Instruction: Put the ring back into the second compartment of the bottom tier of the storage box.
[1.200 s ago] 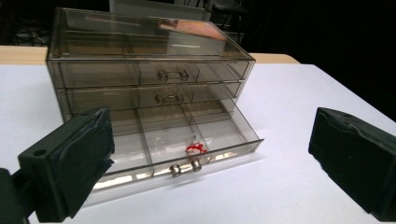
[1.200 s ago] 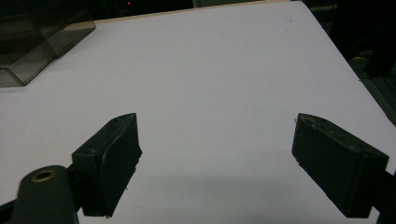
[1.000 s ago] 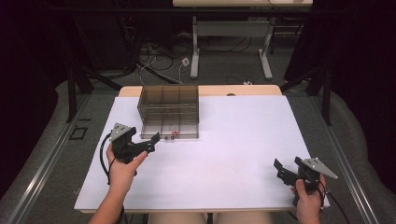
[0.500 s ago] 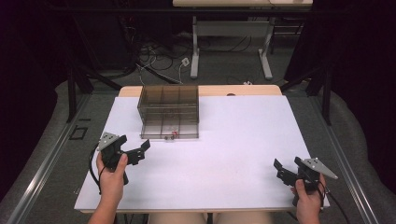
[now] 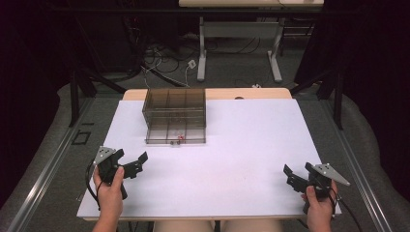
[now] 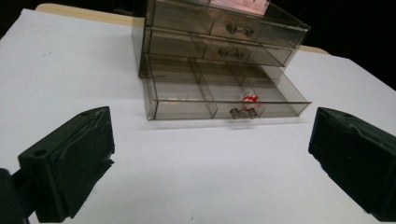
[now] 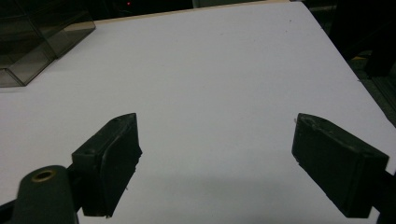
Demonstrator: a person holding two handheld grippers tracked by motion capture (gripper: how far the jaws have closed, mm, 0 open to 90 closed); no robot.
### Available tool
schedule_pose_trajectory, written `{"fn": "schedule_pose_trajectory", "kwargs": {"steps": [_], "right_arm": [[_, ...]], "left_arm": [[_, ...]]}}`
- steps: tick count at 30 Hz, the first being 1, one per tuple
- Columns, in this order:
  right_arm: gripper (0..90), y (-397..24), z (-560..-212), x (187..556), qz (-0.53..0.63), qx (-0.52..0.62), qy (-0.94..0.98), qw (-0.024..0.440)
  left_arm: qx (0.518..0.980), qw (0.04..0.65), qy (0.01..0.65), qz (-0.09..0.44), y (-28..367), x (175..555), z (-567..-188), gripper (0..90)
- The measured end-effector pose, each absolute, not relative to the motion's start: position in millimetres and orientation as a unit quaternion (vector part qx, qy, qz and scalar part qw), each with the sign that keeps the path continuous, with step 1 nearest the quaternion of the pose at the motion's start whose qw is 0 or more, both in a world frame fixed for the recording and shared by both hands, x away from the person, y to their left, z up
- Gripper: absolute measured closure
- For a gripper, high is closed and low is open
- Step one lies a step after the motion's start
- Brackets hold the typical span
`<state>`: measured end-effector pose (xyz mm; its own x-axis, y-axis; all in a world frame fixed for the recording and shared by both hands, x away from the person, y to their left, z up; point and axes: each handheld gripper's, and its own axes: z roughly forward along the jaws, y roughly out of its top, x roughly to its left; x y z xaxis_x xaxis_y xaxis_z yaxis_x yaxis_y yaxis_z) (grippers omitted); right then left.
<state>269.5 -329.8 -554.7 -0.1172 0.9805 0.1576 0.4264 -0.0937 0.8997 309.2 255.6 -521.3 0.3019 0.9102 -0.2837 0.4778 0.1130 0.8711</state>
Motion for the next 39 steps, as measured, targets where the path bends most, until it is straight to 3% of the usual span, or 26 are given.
{"fn": "schedule_pose_trajectory", "kwargs": {"steps": [39], "right_arm": [[14.7,-328,-557,272,0.445,0.583,0.605,0.309]], "left_arm": [[0.641,0.460,0.567,0.236,283,300,-552,0.8]]}}
